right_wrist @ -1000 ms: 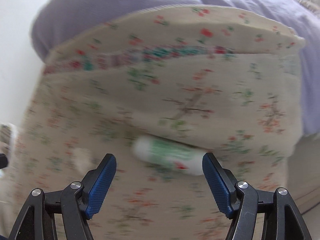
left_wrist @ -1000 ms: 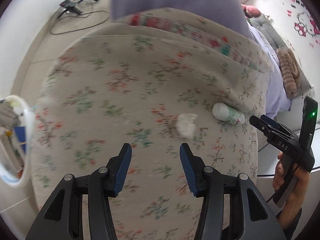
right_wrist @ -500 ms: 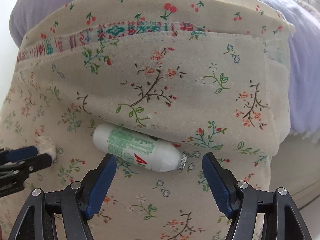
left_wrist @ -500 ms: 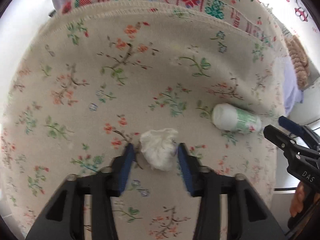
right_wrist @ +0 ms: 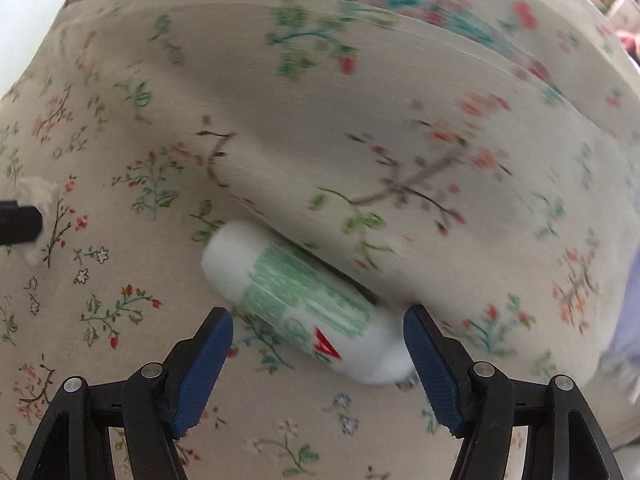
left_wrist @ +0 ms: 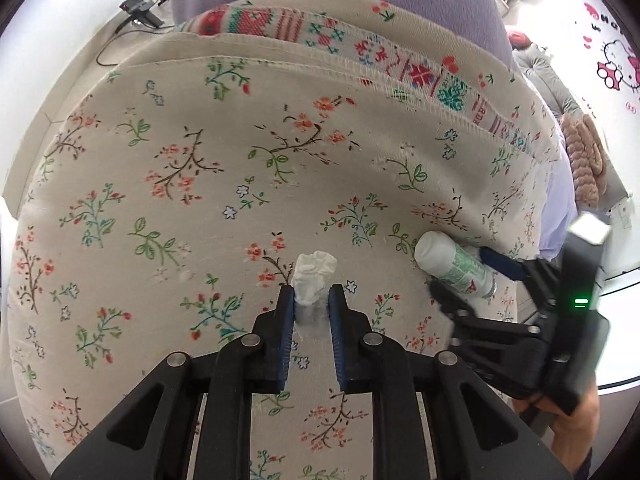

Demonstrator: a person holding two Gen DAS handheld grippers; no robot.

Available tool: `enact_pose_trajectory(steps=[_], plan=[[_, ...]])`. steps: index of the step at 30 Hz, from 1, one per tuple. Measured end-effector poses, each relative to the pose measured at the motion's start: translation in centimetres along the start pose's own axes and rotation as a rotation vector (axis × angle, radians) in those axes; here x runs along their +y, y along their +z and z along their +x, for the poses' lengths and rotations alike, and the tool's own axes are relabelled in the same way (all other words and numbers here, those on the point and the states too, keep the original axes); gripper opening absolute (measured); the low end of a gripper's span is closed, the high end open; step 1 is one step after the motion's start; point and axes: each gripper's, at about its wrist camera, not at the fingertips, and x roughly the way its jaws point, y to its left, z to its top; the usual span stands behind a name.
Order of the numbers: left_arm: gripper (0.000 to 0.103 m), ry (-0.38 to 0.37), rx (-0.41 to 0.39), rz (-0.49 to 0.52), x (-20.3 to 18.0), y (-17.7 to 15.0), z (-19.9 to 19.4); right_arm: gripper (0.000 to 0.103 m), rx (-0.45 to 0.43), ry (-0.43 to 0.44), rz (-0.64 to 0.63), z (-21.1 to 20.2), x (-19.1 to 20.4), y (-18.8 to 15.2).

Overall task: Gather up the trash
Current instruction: 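Move both tools back to the bed over the tissue and yogurt bottle, then grasp the white tissue with the left tool while the right tool grasps the yogurt bottle, then drop the tissue and the yogurt bottle into the white bucket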

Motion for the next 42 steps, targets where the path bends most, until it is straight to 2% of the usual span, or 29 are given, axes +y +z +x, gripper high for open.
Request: enact_pose_trajectory(steps=[2,5,6,7,9,11,16,26,29,38,42], plan=[[0.018,-0.006,0.001,0.0,0.3,0.0,-0.4,0.075,0.017,-0.013,-0.052,0.9,0.9,0.0],[0.018,-0.009,-0.006,-0.003,0.7,0.1,-1.0,0.072,0.03,-0.01,-0.066,1.8,1.1,0.3],[0.018,-0.01,-0.009,-0.005,0.9,0.1,-1.3,0.059,0.042,0.004,-0.051,1.8,0.9,0.6],[0.018,-0.011,-0.011,-0.007,1.1,0.1,-1.5,0.057,0.049,0.021,-0.031,1.7,0.7,0.7],[0.018,-0.014,-0.011,-0.012,1.5,0.3,-2.6,0.047,0.065,0.077,-0.001,1.1,0.6,1.1],[0.018,-0.026,-0.007,-0.023,0.9,1.0,-2.3,0.043,0.068,0.097,-0.002,0.5,1.1,1.3],[0.018,-0.042,-0.016,-0.029,1.4,1.2,-3.5,0.042,0.035,0.13,0.002,-1.8,3.4,1.8],[0.018,-0.047,-0.035,-0.06,4.1,0.4,-5.7,0.042,-0.034,0.179,0.067,-5.7,4.6,2.6],[0.018,-0.046,-0.041,-0.071,4.9,0.3,-6.5,0.042,-0.049,0.207,0.078,-5.2,3.9,2.4],[0.018,-0.05,-0.065,-0.13,9.4,-0.2,-9.5,0.042,-0.062,0.288,0.109,-5.5,7.4,3.0],[0.019,-0.068,-0.074,-0.185,12.3,-0.4,-11.3,0.042,-0.063,0.337,0.126,-5.5,8.9,3.4]])
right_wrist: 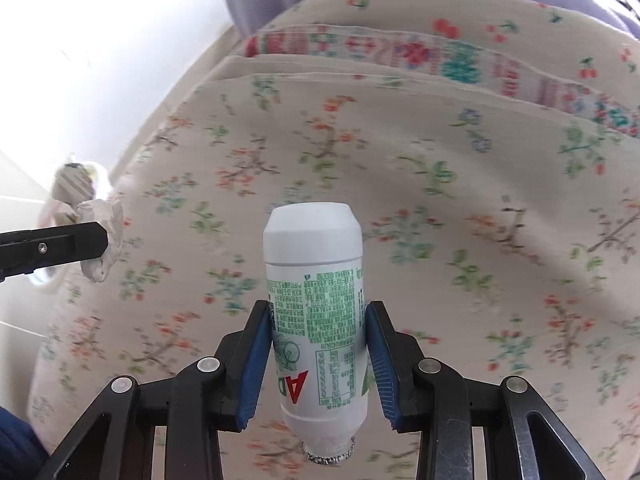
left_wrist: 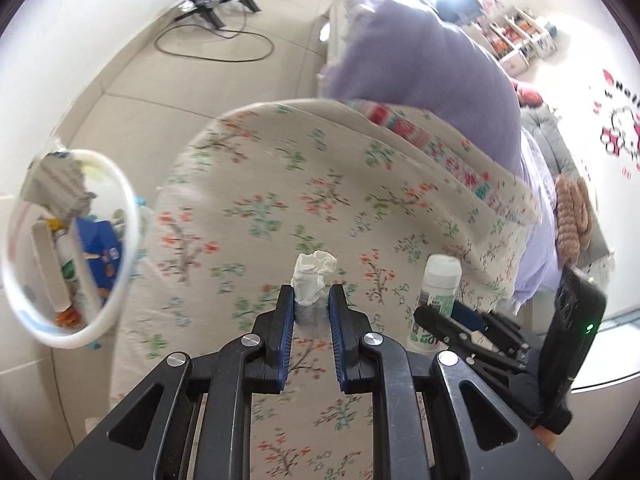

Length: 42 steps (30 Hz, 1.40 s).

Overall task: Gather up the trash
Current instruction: 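Drop the tissue and the yogurt bottle into the white bucket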

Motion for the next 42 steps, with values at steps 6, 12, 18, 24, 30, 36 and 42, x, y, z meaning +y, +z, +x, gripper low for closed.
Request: enact_pose_trajectory(steps=[6,12,18,24,30,36,42], plan=[[0.019,0.0,-0.033,-0.067,4.5,0.5,-2.9,0.042,0.008,0.073,0.015,0.4,2.7,-0.1],[0.019,0.04,-0.047,-0.184,10.9,1.2,-5.6,0.042,0.022,0.107,0.0,1.7,6.1,-0.1],[0.019,0.103,-0.066,-0.269,16.2,1.2,-7.6,0.042,0.036,0.191,0.012,2.7,8.7,0.0],[0.021,0.08,-0.022,-0.278,17.2,1.6,-6.3,0.042,0.038,0.25,0.014,3.9,11.8,0.7],[0.046,0.067,0.018,-0.341,18.4,2.2,-5.6,0.042,0.03,0.27,0.017,5.3,14.3,1.1],[0.046,0.064,-0.021,-0.334,18.8,2.2,-7.4,0.042,0.017,0.291,0.016,6.0,16.0,1.3],[0.046,0.032,-0.051,-0.389,20.0,1.9,-9.0,0.042,0.011,0.331,0.01,7.2,19.0,2.7]])
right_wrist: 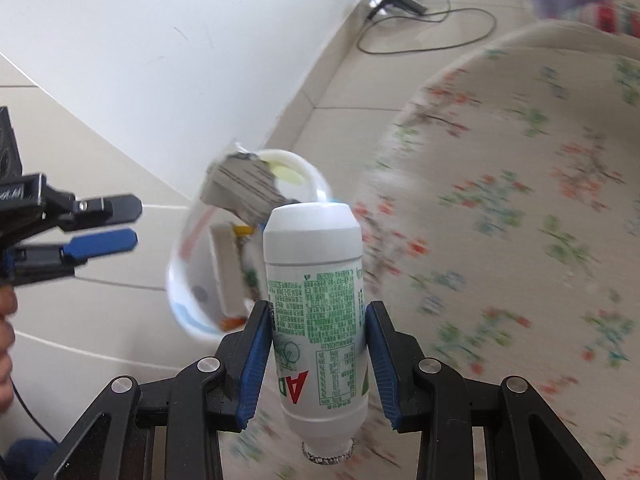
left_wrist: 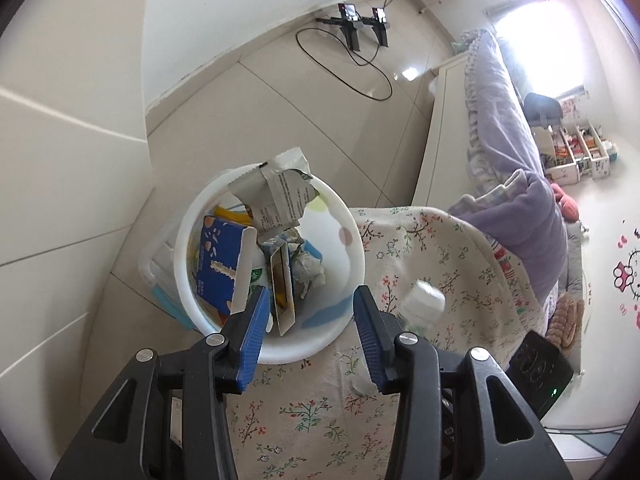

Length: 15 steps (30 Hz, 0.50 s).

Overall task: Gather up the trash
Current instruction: 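Drop the tissue and the yogurt bottle into the white bucket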

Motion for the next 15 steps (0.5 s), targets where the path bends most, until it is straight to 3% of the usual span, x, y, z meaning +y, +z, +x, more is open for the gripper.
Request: enact_pose_trajectory(steps=[6,8,11,15], plan=[[0.046,-0.009,-0.034,0.006,0.1,-0.1,-1.6,0.043,-0.032,0.04,-0.024,3.2,4.5,3.5],[0.046,-0.008,-0.04,0.005,0.2,-0.2,-1.8,0.044,-0.031,0.003,-0.066,4.7,5.8,4.7],[0.046,-0.01,-0.042,0.009,0.3,-0.4,-2.0,0.06,0.005,-0.104,-0.108,6.5,6.1,5.1],[0.046,-0.002,-0.05,0.039,-0.3,-0.9,-2.1,0.06,0.005,-0.119,-0.088,5.9,4.7,4.0]])
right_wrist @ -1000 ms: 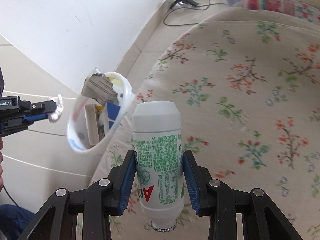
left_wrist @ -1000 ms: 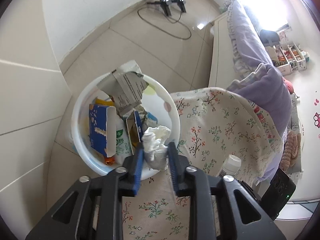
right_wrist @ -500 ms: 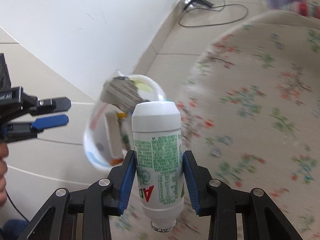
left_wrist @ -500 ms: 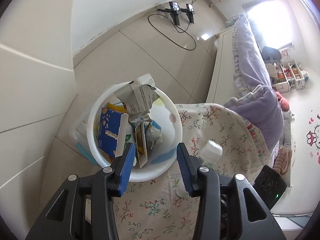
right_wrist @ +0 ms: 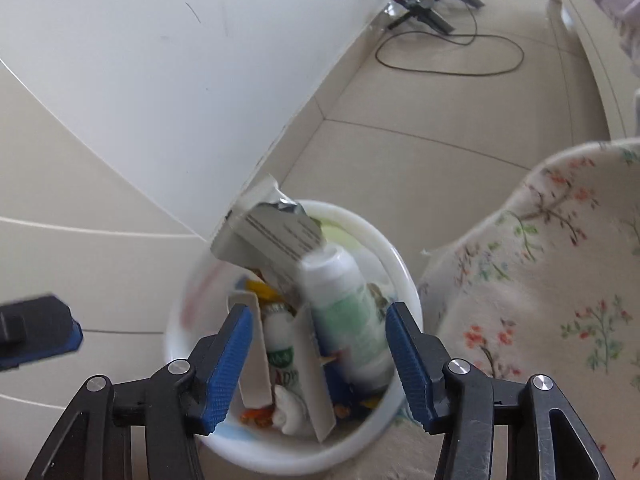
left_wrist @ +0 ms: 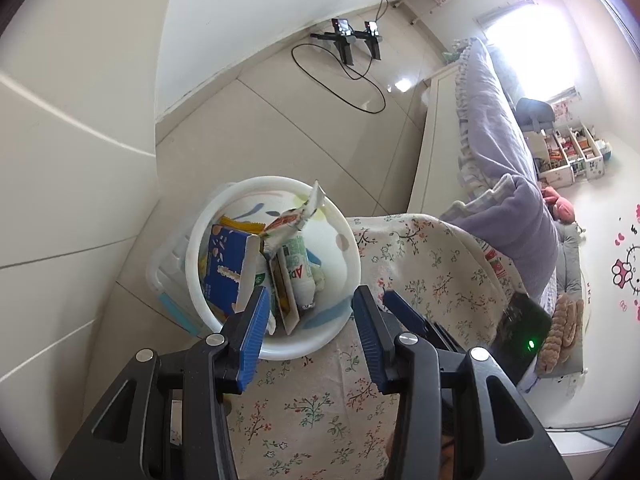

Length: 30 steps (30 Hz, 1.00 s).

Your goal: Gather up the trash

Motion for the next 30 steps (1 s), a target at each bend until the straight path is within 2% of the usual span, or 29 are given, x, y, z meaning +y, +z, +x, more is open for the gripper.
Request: enact_pose_trajectory(steps=[6,11,15,19,21,23,25,28,30], plan=[[0.046,-0.005,0.012,0.099,-2.3,-3.2,-0.3,0.061,-0.02,0.032,0.029,-5.1,-2.3,-3.8],[0.046,0.043,-0.071,0.217,-4.1,-7.4,-2.5,0.064,-0.081,0.073,0.065,-11.9,-3.7,-8.5],[0.046,0.096,-0.147,0.25,-4.4,-12.3,-4.4,0.07,-0.179,0.081,0.105,-17.4,-4.1,-12.7],[0.047,0.117,-0.233,0.286,-5.5,-19.0,-6.8,0.07,-0.223,0.094,0.116,-20.6,-4.0,-16.6],[0.059,0.139,-0.271,0.306,-6.0,-22.4,-7.8,0.071,-0.249,0.097,0.098,-22.3,-3.3,-18.6],[0.066,0.173,-0.306,0.327,-6.6,-25.7,-8.6,0.073,-0.282,0.113,0.071,-24.2,-2.7,-20.7],[0.068,0.212,-0.334,0.348,-7.1,-28.2,-9.4,0.075,-0.312,0.116,0.042,-25.6,-2.0,-23.0],[0.069,0.253,-0.344,0.39,-7.9,-30.6,-10.4,0.078,-0.354,0.058,0.019,-27.0,-1.5,-26.2],[0.075,0.294,-0.368,0.416,-8.5,-31.8,-11.2,0.08,-0.393,-0.007,0.018,-28.1,-1.4,-28.2]])
